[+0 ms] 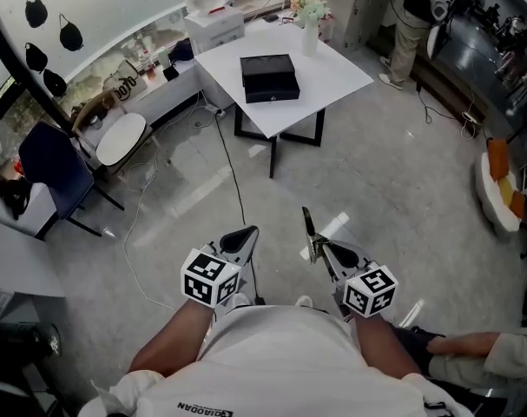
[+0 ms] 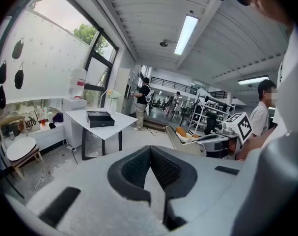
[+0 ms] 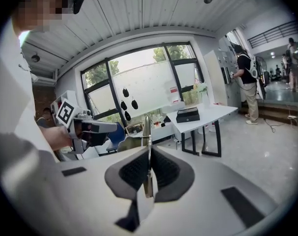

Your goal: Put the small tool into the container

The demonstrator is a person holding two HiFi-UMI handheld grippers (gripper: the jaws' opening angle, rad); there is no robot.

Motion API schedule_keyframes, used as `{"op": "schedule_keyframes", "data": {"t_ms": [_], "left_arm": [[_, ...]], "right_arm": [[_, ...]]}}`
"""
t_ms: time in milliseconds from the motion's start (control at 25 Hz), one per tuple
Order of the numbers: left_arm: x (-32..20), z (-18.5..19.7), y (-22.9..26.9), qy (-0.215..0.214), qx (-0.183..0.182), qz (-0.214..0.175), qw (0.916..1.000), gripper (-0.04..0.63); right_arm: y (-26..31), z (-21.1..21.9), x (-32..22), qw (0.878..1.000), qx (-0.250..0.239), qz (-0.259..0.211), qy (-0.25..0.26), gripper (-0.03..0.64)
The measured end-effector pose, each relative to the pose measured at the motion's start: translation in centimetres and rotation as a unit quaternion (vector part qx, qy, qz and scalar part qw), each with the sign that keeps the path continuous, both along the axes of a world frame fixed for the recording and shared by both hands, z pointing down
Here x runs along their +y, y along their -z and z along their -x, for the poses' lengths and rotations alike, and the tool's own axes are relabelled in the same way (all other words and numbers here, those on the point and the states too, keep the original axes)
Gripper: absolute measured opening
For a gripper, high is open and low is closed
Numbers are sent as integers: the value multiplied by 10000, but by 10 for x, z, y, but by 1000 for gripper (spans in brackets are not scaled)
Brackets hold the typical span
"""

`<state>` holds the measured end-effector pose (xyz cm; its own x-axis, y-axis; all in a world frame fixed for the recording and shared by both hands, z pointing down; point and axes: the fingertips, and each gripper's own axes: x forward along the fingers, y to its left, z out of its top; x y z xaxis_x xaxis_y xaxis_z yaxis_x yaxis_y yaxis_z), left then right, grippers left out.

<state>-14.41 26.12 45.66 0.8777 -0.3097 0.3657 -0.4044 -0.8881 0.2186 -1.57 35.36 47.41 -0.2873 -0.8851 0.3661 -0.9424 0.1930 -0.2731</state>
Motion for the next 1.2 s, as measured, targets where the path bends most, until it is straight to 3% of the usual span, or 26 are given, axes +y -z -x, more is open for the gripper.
{"op": "schedule_keyframes", "data": {"t_ms": [600, 840, 1200], "left_arm": [[-34, 64, -3, -568, -55, 31, 9984, 9], [-44, 85, -14, -545, -41, 208, 9983, 9], [-59, 81, -23, -442, 10, 475, 9979, 9]], "right_arm": [[-2, 73, -23, 9981, -24, 167, -584, 9], [-9, 87, -25, 9968, -83, 325, -719, 9], [-14, 82, -50, 9964, -198, 329, -751, 9]]}}
